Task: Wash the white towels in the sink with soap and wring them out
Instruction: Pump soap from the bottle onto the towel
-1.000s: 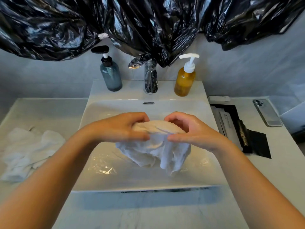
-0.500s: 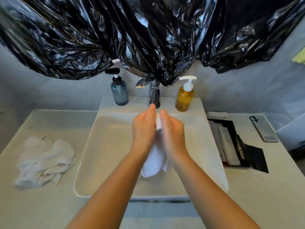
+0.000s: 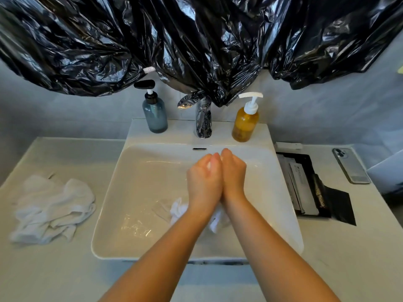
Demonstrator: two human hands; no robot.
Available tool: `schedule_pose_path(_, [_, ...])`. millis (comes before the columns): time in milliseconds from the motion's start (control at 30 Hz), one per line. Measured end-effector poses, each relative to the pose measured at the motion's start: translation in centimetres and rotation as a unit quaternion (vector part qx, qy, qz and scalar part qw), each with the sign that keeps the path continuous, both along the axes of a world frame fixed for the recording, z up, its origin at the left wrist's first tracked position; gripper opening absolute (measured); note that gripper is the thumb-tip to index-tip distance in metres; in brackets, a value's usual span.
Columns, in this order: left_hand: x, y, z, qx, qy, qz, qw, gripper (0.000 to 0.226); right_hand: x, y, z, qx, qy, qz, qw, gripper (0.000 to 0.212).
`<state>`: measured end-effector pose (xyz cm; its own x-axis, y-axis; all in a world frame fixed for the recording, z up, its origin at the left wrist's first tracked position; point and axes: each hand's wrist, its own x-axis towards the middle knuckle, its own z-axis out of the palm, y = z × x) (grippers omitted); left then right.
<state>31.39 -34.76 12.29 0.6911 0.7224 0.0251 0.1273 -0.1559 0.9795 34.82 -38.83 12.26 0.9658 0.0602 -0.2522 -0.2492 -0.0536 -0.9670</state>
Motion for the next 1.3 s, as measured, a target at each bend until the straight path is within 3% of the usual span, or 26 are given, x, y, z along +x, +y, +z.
schedule_pose_path(67, [0.0,0.2,-0.4,0.004,0.01,-0.014,1.0,0.046,-0.5,-0.1,-0.3,-0.021,-0.029,0.018,0.999,0.041])
schedule_pose_path(200, [1.0,1.1,-0.2,-0.012,0.04,-0.022,0.999,0.045,-0.9,0.0,0.1,0.006,0.004,-0.009,1.0,0.047])
schedule_pose_path(367, [1.1,0.7,-0.7,-0.067,0.037,0.0,0.997,0.042,-1.2,-0.2,-0.3,-0.005,-0.012,-0.004,1.0,0.048])
schedule_pose_path(700, [0.9,0.1,-0.9,-0.046,0.047,-0.029,0.997,0.038,-0.2,-0.6,-1.0,-0.028,-0.046,-0.005,0.999,0.05])
schedule_pose_path(833, [1.0,0.7,-1.4,-0.085,0.029,0.005,0.996,0.044,-0.9,-0.2,-1.4,-0.017,-0.059,0.006,0.998,0.047])
schedule_pose_path(967, [0.3,-0.3,-1.5,-0.076,0.032,0.0,0.997,0.048,-0.1,-0.2,-1.9,-0.013,-0.02,0.002,1.0,0.055])
schedule_pose_path(1300, [1.0,0.7,-2.0,-0.059,0.034,-0.005,0.998,0.047,-0.7,0.4,-2.4,-0.008,0.006,-0.011,1.0,0.046])
